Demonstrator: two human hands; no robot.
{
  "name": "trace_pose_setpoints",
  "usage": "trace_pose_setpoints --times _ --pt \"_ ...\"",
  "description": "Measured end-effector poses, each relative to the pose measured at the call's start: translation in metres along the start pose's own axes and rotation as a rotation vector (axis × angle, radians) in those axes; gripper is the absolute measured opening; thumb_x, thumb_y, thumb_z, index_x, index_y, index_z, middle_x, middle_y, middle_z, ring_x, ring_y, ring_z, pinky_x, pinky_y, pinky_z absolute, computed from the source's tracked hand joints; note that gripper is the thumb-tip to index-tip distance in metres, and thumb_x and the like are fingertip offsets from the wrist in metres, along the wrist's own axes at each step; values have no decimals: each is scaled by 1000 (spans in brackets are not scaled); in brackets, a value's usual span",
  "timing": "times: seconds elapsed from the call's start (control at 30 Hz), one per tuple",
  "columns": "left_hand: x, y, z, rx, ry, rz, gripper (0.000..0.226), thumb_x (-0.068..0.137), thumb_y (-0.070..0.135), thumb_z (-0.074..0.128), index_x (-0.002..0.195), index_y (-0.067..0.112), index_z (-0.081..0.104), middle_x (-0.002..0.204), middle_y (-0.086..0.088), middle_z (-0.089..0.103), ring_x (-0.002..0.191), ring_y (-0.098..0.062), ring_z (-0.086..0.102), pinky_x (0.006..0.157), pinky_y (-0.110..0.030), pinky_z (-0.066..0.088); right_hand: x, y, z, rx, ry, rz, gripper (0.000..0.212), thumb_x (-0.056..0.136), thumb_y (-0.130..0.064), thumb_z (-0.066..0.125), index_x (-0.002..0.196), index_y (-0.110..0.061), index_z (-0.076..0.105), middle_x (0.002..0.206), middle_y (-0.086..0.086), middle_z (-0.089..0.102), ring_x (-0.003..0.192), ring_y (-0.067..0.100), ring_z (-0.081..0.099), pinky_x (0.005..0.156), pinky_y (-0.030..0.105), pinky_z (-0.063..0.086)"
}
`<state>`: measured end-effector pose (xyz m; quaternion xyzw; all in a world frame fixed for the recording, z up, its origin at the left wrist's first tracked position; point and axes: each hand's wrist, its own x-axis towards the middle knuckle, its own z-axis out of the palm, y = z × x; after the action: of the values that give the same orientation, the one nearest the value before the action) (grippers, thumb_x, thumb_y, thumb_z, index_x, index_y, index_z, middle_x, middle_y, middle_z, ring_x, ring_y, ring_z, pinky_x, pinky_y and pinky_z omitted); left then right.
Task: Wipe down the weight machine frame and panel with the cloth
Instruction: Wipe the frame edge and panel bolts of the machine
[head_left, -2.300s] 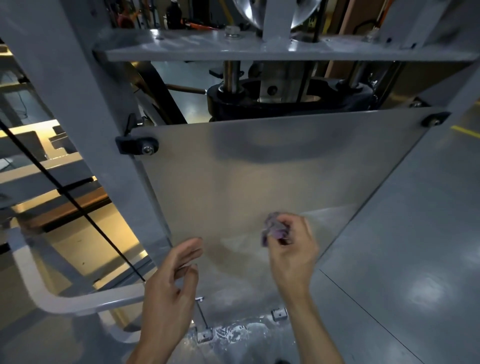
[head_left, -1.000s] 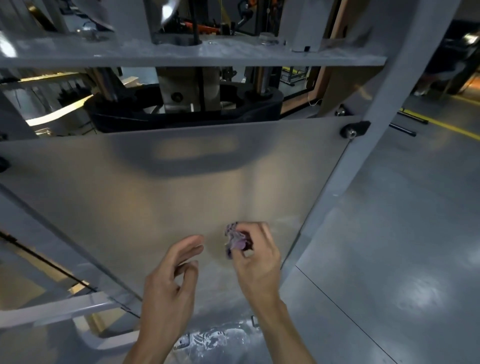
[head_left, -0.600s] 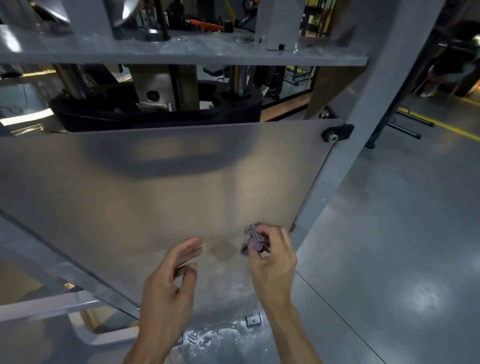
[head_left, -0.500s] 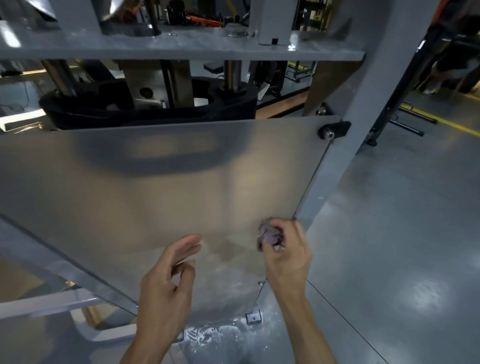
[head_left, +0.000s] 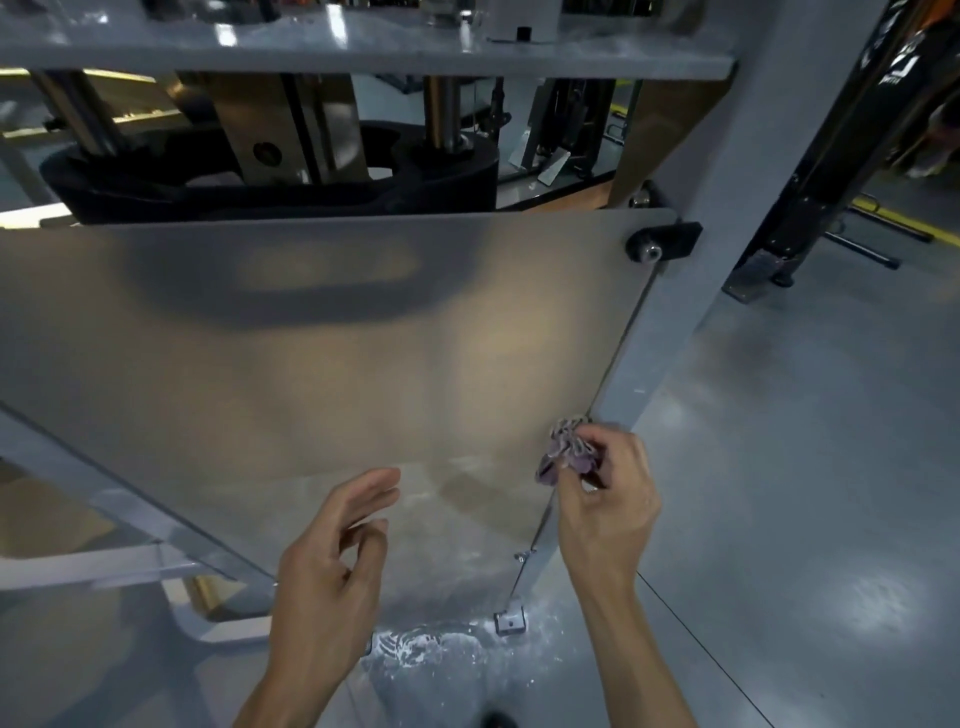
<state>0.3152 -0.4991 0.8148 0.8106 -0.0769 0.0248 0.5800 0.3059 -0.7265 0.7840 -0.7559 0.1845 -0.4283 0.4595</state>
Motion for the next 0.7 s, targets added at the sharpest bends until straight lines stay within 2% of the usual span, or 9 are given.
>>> trace_pose_setpoints --times 0.03,0.13,0.2,0.33,0.4,0.5,0.57,0.63,0.7 --pt "0 1 2 -3 -1 0 56 94 -14 51 119 33 67 116 16 73 116 -8 68 97 -31 52 1 2 0 -20 9 -17 43 72 20 69 101 -12 70 98 -3 63 82 9 65 72 21 55" --pt "-1 5 7 2 1 14 56 94 -15 52 119 32 67 118 15 73 115 -7 68 98 -27 52 -14 30 6 -88 -71 103 48 71 16 70 102 -20 69 98 -7 62 82 17 66 71 41 59" --pt "-2 7 9 6 -1 15 55 95 -15 52 119 31 67 118 15 72 115 -7 68 98 -28 52 -28 45 10 -100 -114 197 50 70 15 69 101 -24 68 96 -9 61 81 20 65 69 49 59" --pt "-6 4 11 16 -4 2 56 95 -14 51 121 32 66 120 16 72 116 -8 67 99 -32 51 -27 40 6 49 -51 294 47 76 16 69 98 -25 71 96 -10 64 82 24 68 68 52 59" --pt "-7 3 12 26 -3 1 55 95 -14 53 121 33 66 120 17 72 116 -7 68 99 -31 51 -22 34 3 150 -10 327 44 79 16 69 99 -23 71 99 -5 66 81 28 70 69 52 60" --pt "-9 5 12 18 9 -1 54 95 -14 54 120 32 67 119 16 72 115 -7 68 97 -29 51 -24 16 18 178 26 309 47 74 21 66 99 -19 72 98 -4 68 82 20 70 72 43 62" --pt "-10 4 12 19 15 -7 54 95 -14 54 119 32 67 118 17 73 115 -7 68 97 -29 52 -33 2 34 166 -50 247 51 70 19 62 98 -23 71 98 -3 68 86 12 68 75 29 58" --pt "-11 3 12 21 12 -19 53 95 -13 54 119 32 67 118 18 72 115 -6 68 98 -31 52 -40 -3 42 135 -141 187 48 71 11 61 100 -27 72 100 -7 65 88 9 66 73 26 57" --pt "-13 3 13 18 14 -19 54 95 -13 54 119 33 67 118 18 72 115 -7 68 98 -33 52 -40 1 36 138 -162 201 54 73 15 61 97 -32 71 99 -8 64 87 10 66 68 24 58"
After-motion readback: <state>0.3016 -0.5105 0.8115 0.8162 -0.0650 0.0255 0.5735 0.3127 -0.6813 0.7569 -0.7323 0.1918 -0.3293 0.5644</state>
